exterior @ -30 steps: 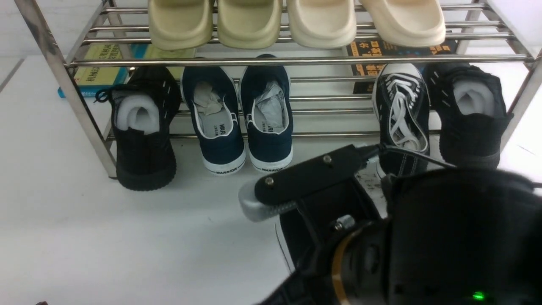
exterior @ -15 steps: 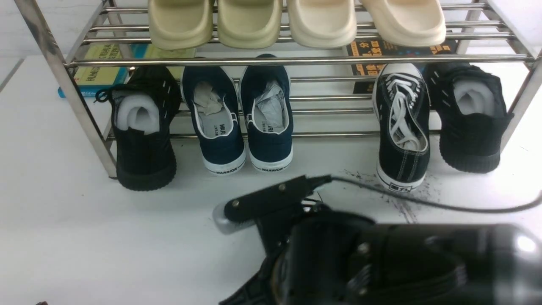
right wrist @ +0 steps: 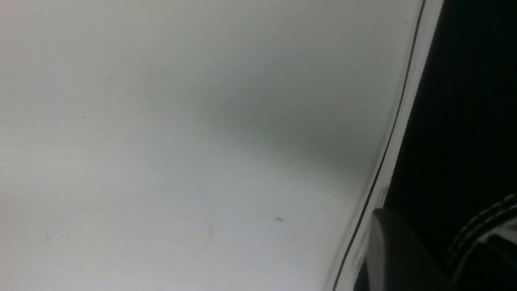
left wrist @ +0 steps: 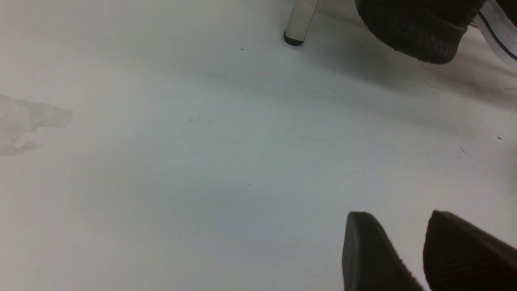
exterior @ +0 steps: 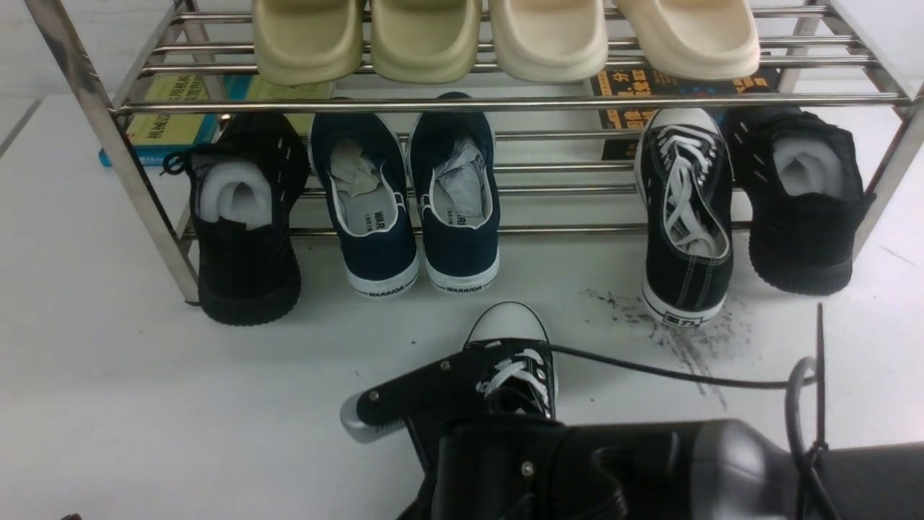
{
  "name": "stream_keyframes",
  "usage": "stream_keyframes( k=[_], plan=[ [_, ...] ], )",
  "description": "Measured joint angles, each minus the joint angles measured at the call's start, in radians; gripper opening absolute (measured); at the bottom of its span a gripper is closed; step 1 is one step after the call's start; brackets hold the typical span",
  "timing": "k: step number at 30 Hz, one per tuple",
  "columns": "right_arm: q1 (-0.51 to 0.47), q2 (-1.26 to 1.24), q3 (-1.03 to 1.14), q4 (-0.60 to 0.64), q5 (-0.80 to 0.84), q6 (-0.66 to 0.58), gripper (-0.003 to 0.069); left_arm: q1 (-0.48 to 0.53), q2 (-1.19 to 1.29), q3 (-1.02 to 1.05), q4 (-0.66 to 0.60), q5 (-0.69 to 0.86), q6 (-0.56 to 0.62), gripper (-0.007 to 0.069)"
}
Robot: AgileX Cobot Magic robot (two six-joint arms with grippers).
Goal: Take the shoes off the shelf with your hand on the white table.
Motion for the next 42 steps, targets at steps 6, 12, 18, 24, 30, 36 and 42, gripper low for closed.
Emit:
stream_keyframes(
  k=[6,12,18,24,30,36,42],
  plan=[
    [0.0,-0.051,-0.062,-0.003,0.107,-0.046,0.0399,0.0,0.0,0.0,-0.001,0.0,0.0,0.0242],
    [0.0,-0.188,-0.162,-0.007,0.321,-0.255,0.0421,0.0,0.0,0.0,-0.001,0.0,0.0,0.0242],
    [-0.012,-0.334,-0.19,-0.117,0.437,-0.402,0.034,0.0,0.0,0.0,-0.001,0.0,0.0,0.0242],
    [-0.146,-0.373,-0.191,-0.178,0.444,-0.406,0.0196,0.001,0.0,0.0,-0.001,0.0,0.0,0.0242],
    [-0.429,-0.313,-0.191,-0.065,0.329,-0.406,0.0021,0.001,0.0,0.0,-0.001,0.0,0.0,0.0242],
    [-0.584,-0.231,-0.191,0.029,0.208,-0.409,0.0018,0.001,0.0,0.0,-0.001,0.0,0.0,0.0242],
    [-0.638,-0.186,-0.191,0.043,0.108,-0.409,0.0188,0.001,0.0,0.0,-0.001,0.0,0.0,0.0242]
  ],
)
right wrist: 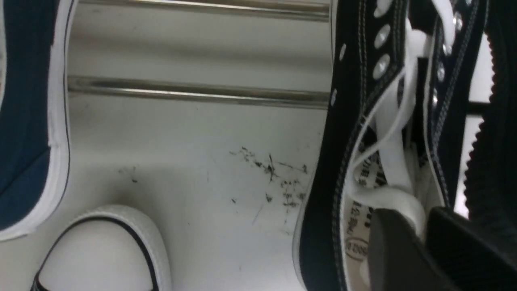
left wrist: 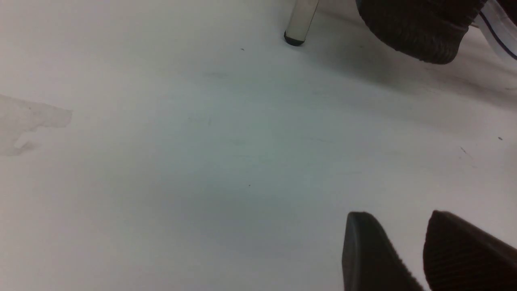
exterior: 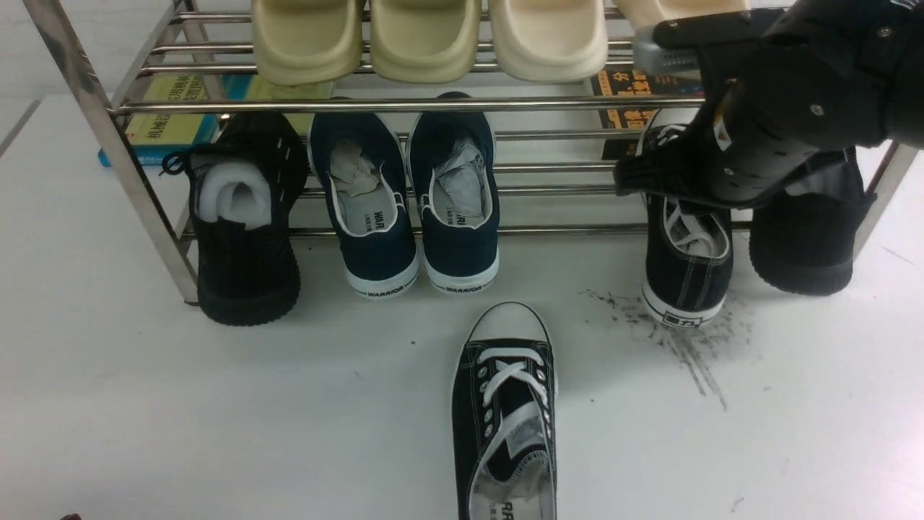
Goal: Take the shoes off the shelf with your hand on the white table.
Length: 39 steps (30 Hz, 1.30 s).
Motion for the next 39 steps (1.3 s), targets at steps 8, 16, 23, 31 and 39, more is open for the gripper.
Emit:
stream_keyframes(
  k=[8,16,23,31,39],
  plan=[
    [0.0,0.062,0.0,0.015,-0.039,0.0,0.0373,0.0,0.0,0.0,0.0,0.0,0.0,0.0242],
    [0.0,0.18,0.0,0.015,-0.051,0.0,0.035,0.0,0.0,0.0,0.0,0.0,0.0,0.0242],
    [0.0,0.202,0.0,0.034,-0.015,-0.003,0.0117,0.0,0.0,0.0,0.0,0.0,0.0,0.0242],
    [0.014,0.057,0.002,0.137,0.196,-0.121,0.0013,0.0,0.0,0.0,0.0,0.0,0.0,0.0242],
    [0.122,-0.135,0.004,0.165,0.359,-0.186,0.0013,0.0,0.0,0.0,0.0,0.0,0.0,0.0242]
  ],
)
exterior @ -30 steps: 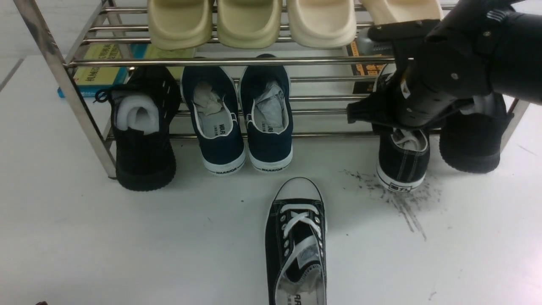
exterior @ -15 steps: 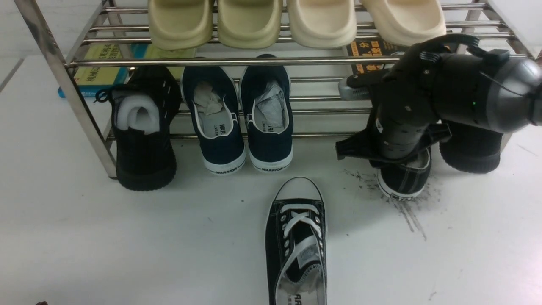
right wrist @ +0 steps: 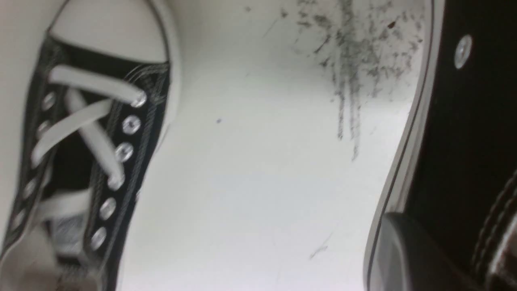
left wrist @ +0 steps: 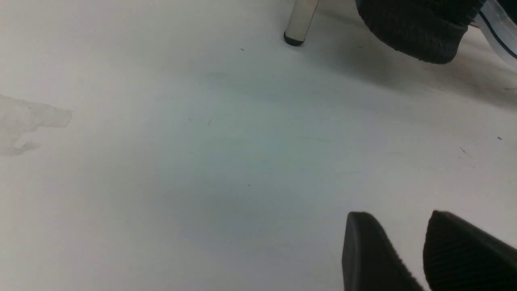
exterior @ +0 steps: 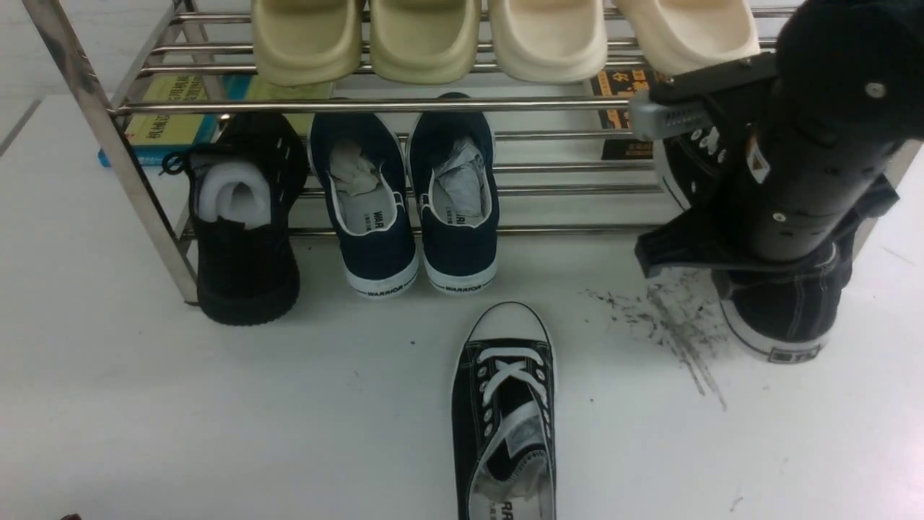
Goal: Take the shoes off the shelf with your hand on the white table.
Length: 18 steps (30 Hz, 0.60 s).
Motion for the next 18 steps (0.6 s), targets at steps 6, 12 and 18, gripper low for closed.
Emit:
stream_keyframes(
  k=[6,12,18],
  plan=[
    [0.152,-0.079,0.056,0.018,0.011,0.077,0.0015,0.0,0.0,0.0,0.0,0.0,0.0,0.0242],
    [0.294,-0.131,0.16,0.004,0.008,0.195,0.0015,0.0,0.0,0.0,0.0,0.0,0.0,0.0242],
    [0.325,-0.135,0.219,-0.094,-0.007,0.287,0.0015,0.0,0.0,0.0,0.0,0.0,0.0,0.0242]
  ],
)
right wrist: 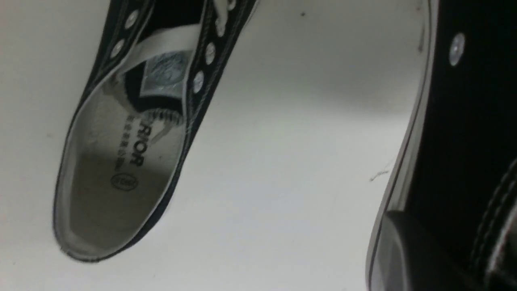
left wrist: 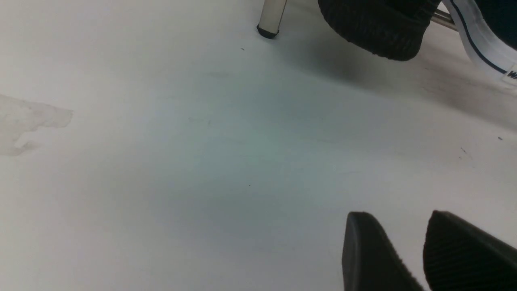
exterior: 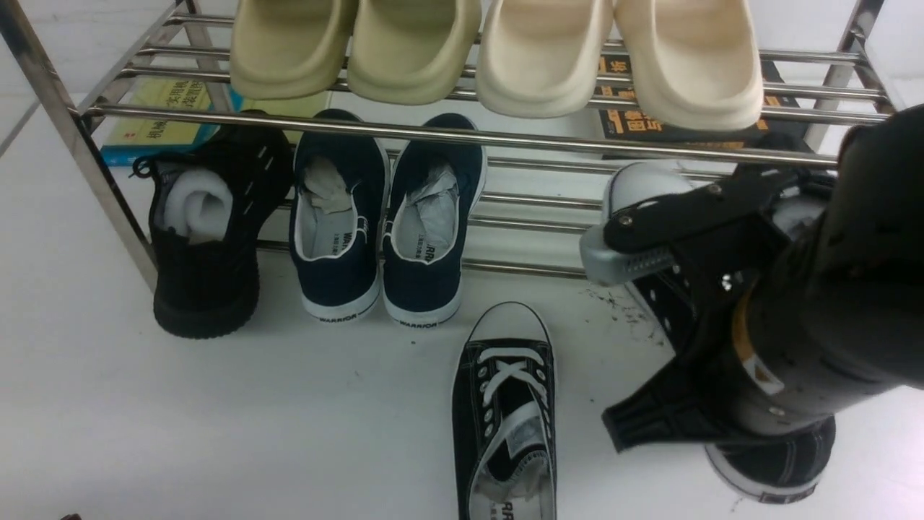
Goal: Take the shoes off the shelf with your hand on the white table.
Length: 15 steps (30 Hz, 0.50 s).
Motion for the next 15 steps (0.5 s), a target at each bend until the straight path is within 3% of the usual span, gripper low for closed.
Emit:
stream_keyframes(
  k=[10,15],
  plan=[
    [-0.012,0.0,0.008,-0.058,0.007,0.024,0.0017,0.0,0.0,0.0,0.0,0.0,0.0,0.0242],
    [-0.173,0.001,0.008,-0.069,-0.014,-0.022,0.002,0.0,0.0,0.0,0.0,0.0,0.0,0.0242]
  ],
)
